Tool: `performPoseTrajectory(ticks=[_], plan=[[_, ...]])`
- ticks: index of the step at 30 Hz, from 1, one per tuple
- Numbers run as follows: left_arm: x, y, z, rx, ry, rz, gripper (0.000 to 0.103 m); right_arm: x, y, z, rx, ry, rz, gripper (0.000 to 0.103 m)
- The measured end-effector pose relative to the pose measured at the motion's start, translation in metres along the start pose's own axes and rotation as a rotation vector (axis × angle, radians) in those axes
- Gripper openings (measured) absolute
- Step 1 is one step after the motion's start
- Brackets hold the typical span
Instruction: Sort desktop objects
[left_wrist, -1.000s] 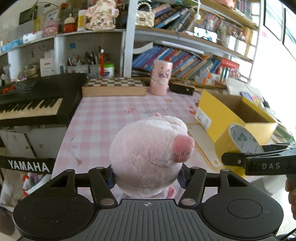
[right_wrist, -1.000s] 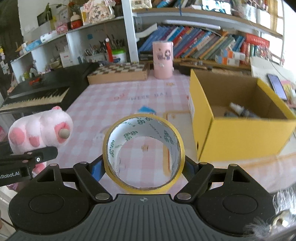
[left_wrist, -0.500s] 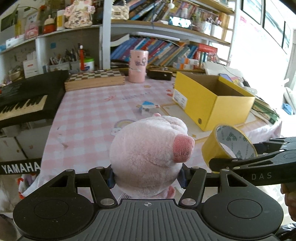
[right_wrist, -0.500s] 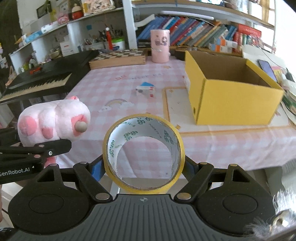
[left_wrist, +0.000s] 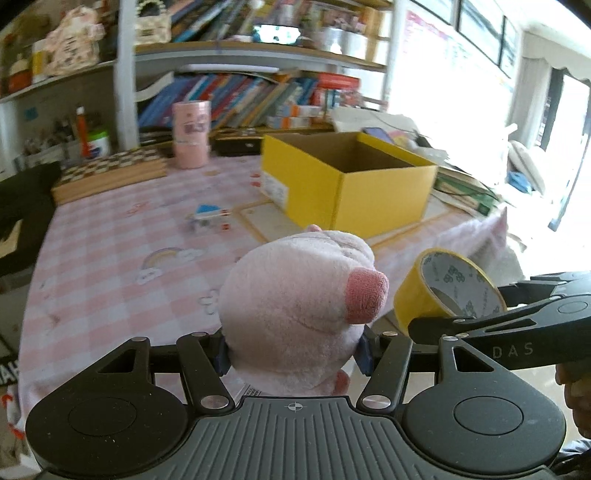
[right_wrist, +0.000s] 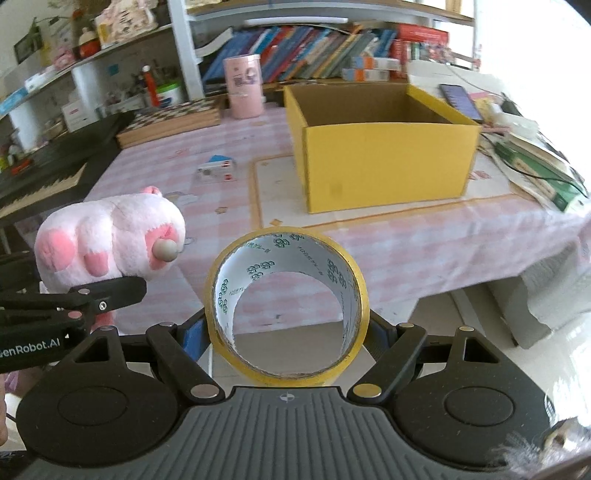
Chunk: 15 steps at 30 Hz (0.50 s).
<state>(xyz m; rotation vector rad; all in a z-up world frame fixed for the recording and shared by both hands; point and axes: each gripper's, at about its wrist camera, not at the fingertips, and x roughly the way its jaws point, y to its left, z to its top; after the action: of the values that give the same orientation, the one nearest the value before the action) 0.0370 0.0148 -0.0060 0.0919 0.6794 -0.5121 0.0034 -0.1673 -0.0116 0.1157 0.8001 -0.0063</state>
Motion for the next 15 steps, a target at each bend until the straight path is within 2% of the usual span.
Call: performPoseTrajectory(ticks=[15], plan=[[0.013,-0.029,0.006,0.058,0.013,-0.068,0.06,-0.012,-0.025,-0.007,0.048,-0.003,-0.054,0.079]])
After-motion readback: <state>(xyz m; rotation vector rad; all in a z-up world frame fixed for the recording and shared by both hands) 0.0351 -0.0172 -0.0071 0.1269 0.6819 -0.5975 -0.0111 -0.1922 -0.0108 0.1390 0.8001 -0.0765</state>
